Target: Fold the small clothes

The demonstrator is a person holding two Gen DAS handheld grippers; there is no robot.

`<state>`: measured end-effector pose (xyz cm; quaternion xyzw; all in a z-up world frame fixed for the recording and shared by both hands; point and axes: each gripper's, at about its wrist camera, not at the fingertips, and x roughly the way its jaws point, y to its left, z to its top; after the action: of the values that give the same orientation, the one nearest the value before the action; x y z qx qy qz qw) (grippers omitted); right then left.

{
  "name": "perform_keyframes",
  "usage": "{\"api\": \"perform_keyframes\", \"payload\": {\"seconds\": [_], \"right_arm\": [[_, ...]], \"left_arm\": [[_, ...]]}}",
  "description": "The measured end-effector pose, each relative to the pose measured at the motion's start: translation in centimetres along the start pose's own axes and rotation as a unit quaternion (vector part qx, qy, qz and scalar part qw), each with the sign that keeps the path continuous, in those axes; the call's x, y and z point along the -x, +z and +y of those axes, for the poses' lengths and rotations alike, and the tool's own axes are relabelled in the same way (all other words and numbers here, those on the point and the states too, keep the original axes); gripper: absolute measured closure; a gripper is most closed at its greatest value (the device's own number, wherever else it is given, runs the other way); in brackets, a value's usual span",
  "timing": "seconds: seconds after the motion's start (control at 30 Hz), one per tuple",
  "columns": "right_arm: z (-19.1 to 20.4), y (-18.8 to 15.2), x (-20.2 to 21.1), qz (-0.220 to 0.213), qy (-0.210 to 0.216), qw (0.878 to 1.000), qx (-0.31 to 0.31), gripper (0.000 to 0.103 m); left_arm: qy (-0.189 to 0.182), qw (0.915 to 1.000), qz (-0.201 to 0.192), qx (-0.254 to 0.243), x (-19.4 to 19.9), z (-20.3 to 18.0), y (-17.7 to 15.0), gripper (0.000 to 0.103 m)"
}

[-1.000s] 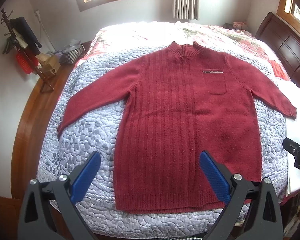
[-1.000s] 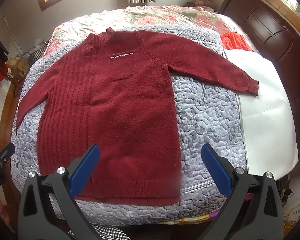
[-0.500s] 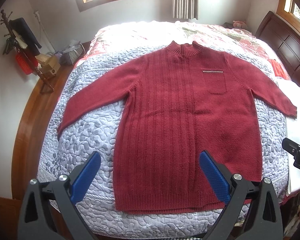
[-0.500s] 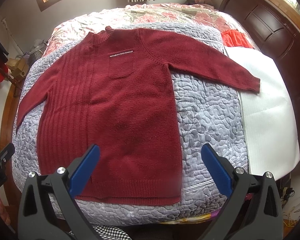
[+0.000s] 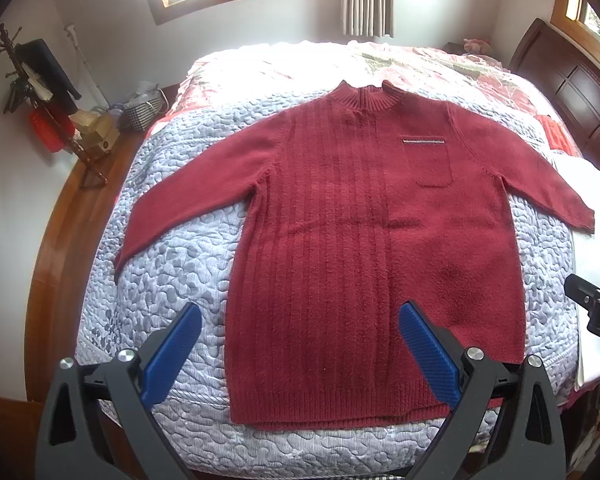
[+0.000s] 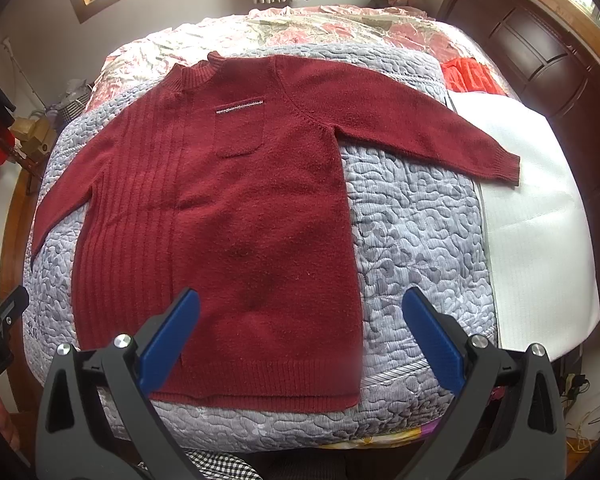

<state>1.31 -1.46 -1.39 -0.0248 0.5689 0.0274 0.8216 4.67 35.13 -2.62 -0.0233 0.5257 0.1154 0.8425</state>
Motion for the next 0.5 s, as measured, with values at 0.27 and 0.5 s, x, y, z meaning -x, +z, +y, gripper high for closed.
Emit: {"api": "perform_keyframes", "payload": {"seconds": [0.27, 0.5], "right_arm": [[-0.07, 0.16, -0.1, -0.001, -0.001, 1.0, -0.001, 0.003], [-0.12, 0.22, -0.08, 0.0, -0.002, 1.0, -0.001, 0.003]], "left_arm": [[0.002, 1.0, 0.0, 0.001, -0.12, 0.05, 0.13, 0.004], [0.002, 1.0, 0.003, -0.001, -0.26, -0.1, 0.3, 0.004]]}}
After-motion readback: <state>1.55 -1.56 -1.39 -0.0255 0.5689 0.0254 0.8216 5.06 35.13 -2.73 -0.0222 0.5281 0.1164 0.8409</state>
